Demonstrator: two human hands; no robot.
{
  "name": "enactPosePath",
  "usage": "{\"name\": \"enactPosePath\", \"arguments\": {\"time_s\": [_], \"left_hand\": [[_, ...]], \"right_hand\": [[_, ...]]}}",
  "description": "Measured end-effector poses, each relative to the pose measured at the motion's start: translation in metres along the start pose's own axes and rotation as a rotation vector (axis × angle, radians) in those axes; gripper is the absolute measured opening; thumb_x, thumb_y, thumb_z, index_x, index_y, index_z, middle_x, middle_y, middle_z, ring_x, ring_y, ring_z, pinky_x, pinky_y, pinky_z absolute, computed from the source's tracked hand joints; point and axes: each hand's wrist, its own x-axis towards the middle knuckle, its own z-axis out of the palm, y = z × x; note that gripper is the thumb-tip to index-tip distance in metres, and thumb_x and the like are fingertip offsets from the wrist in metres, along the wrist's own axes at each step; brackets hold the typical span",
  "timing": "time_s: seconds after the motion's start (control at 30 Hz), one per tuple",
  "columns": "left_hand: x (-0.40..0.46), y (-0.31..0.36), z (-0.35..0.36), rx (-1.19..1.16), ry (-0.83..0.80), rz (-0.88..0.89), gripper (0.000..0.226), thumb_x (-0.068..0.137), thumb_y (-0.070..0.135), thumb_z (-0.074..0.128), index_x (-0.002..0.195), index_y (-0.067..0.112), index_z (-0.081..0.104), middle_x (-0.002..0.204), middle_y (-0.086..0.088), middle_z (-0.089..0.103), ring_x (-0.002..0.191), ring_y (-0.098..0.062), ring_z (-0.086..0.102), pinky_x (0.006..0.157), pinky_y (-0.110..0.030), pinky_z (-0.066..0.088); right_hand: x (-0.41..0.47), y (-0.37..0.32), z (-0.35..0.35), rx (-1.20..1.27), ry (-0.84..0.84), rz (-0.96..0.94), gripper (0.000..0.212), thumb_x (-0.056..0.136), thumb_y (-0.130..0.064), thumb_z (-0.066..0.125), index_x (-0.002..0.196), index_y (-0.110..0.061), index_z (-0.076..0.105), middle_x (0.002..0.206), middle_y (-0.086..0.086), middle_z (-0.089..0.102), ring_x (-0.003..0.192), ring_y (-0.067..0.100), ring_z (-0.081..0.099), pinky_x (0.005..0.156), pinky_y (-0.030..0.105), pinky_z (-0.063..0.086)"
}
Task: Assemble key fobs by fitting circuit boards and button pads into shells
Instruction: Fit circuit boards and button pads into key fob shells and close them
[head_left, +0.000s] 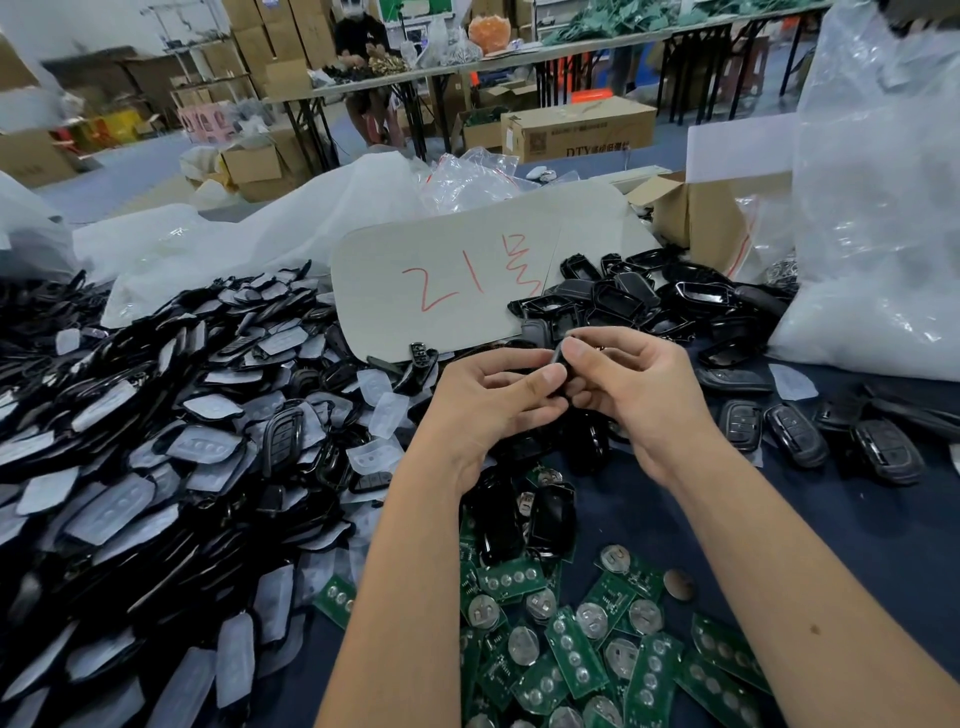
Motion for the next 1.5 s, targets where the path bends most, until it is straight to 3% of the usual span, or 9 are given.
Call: {"name": "enactPosePath", "arguments": {"time_s": [0.13,0.23,0.43,0.6,0.7,0.9,1.13,1.27,1.5], "left_hand": [[0.0001,-0.0003,0.0033,0.036,-0.034,0.004,0.021,0.071,0.026,0.082,0.09,0.018,0.084,0.089,-0.015,0.078,0.077,-0.019,0.076,0.071,-0.022,0.061],[0.001,-0.0006,0.0039,0.088,-0.058,0.012,0.008,0.086,0.02,0.078,0.091,0.022,0.085,0.086,-0.008,0.079,0.069,-0.012,0.072,0.067,-0.018,0.058],[0.0026,-0.001,0.0024,0.19,-0.112,0.03,0.026,0.1,0.009,0.065,0.09,0.024,0.085,0.086,-0.004,0.078,0.066,-0.01,0.069,0.063,-0.017,0.056],[0.0037,-0.0039,0.0034,0.224,-0.003,0.132,0.011,0.09,0.005,0.077,0.09,0.015,0.082,0.079,-0.008,0.075,0.066,-0.016,0.071,0.066,-0.023,0.058],[0.0045,-0.0048,0.0023,0.225,0.06,0.212,0.014,0.082,-0.002,0.083,0.091,0.008,0.078,0.077,-0.008,0.073,0.069,-0.022,0.074,0.069,-0.027,0.061],[0.0073,-0.0069,0.0026,0.247,0.105,0.234,0.016,0.082,0.003,0.085,0.093,0.012,0.078,0.082,-0.011,0.077,0.071,-0.026,0.076,0.075,-0.034,0.064],[0.0064,-0.0061,0.0049,0.182,0.105,0.212,0.016,0.084,0.003,0.082,0.085,0.018,0.082,0.078,-0.011,0.077,0.07,-0.024,0.076,0.073,-0.028,0.063],[0.0052,-0.0048,0.0042,0.144,0.108,0.19,0.012,0.085,0.001,0.081,0.09,0.013,0.081,0.08,-0.013,0.077,0.072,-0.024,0.076,0.073,-0.026,0.062],[0.0043,-0.005,0.0035,0.119,0.115,0.213,0.017,0.084,-0.002,0.081,0.088,0.014,0.082,0.082,-0.012,0.077,0.079,-0.022,0.074,0.078,-0.029,0.062]], "right_hand": [[-0.0003,-0.0001,0.0031,0.008,0.044,-0.017,0.037,0.078,-0.032,0.086,0.103,-0.008,0.075,0.073,0.01,0.072,0.059,0.015,0.067,0.057,0.022,0.056],[0.0002,0.0009,0.0022,-0.021,0.062,-0.02,0.033,0.082,-0.027,0.088,0.102,-0.007,0.071,0.075,0.007,0.072,0.057,0.016,0.065,0.055,0.024,0.054],[-0.0011,0.0004,-0.0024,-0.152,-0.035,-0.1,0.018,0.09,-0.022,0.081,0.107,-0.029,0.077,0.08,0.0,0.073,0.05,0.013,0.055,0.044,0.022,0.043],[-0.0011,-0.0001,-0.0015,-0.12,0.01,-0.122,0.004,0.089,-0.022,0.083,0.088,-0.023,0.079,0.074,0.003,0.074,0.046,0.012,0.053,0.039,0.02,0.038],[0.0002,0.0001,-0.0033,-0.066,0.058,-0.105,0.007,0.088,-0.021,0.083,0.086,-0.019,0.077,0.076,0.007,0.073,0.046,0.013,0.054,0.038,0.02,0.037],[-0.0001,-0.0005,-0.0014,-0.001,0.042,-0.098,0.005,0.09,-0.015,0.08,0.087,-0.016,0.076,0.077,0.009,0.072,0.047,0.015,0.055,0.038,0.021,0.037],[-0.0025,-0.0039,-0.0011,-0.017,-0.03,-0.077,0.016,0.1,-0.014,0.068,0.103,-0.022,0.081,0.086,0.007,0.074,0.054,0.016,0.057,0.042,0.022,0.041],[-0.003,-0.0043,0.0009,-0.055,-0.061,-0.086,0.023,0.101,-0.008,0.065,0.099,-0.023,0.083,0.083,0.006,0.075,0.058,0.016,0.06,0.045,0.023,0.043],[-0.0025,-0.005,-0.0015,-0.068,-0.085,-0.109,0.02,0.099,-0.005,0.066,0.113,-0.016,0.076,0.094,0.004,0.076,0.065,0.019,0.063,0.049,0.022,0.044]]}}
